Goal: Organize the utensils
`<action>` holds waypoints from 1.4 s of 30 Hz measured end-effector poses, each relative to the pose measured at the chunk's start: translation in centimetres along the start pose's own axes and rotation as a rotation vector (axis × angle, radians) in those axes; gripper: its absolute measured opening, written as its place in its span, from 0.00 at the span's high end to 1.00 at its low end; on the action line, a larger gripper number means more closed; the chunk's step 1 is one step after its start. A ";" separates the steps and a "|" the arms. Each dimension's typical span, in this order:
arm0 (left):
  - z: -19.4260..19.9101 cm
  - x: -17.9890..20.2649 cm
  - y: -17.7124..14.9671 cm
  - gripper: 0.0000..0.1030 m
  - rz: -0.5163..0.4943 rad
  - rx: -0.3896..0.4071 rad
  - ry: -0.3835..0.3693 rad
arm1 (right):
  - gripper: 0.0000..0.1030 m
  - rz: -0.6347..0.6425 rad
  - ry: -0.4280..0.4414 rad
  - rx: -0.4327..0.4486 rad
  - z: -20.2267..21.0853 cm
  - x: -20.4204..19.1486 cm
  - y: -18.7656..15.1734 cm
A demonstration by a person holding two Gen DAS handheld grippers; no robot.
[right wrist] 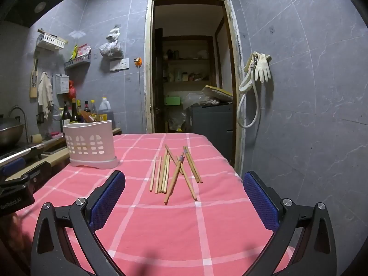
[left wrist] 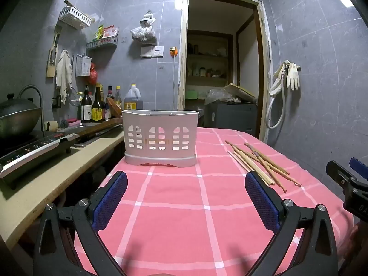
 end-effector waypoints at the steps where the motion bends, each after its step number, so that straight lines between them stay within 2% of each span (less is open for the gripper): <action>1: 0.0 0.0 0.0 0.03 0.000 0.002 0.000 | 0.00 0.000 0.000 0.001 0.0 0.0 0.0; 42: -0.4 0.1 -0.6 0.03 0.002 -0.005 -0.001 | 0.00 -0.001 0.001 -0.002 -0.2 -0.2 -0.3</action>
Point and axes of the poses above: each gripper's, at about its wrist camera, not at the fingertips, and z roughly against the way its jaws point, x to its right, y to its top, the point moved 10 cm from there along -z, roughly the way its jaws point, and after that the axes turned 7 degrees about x, right-handed, at the moved point
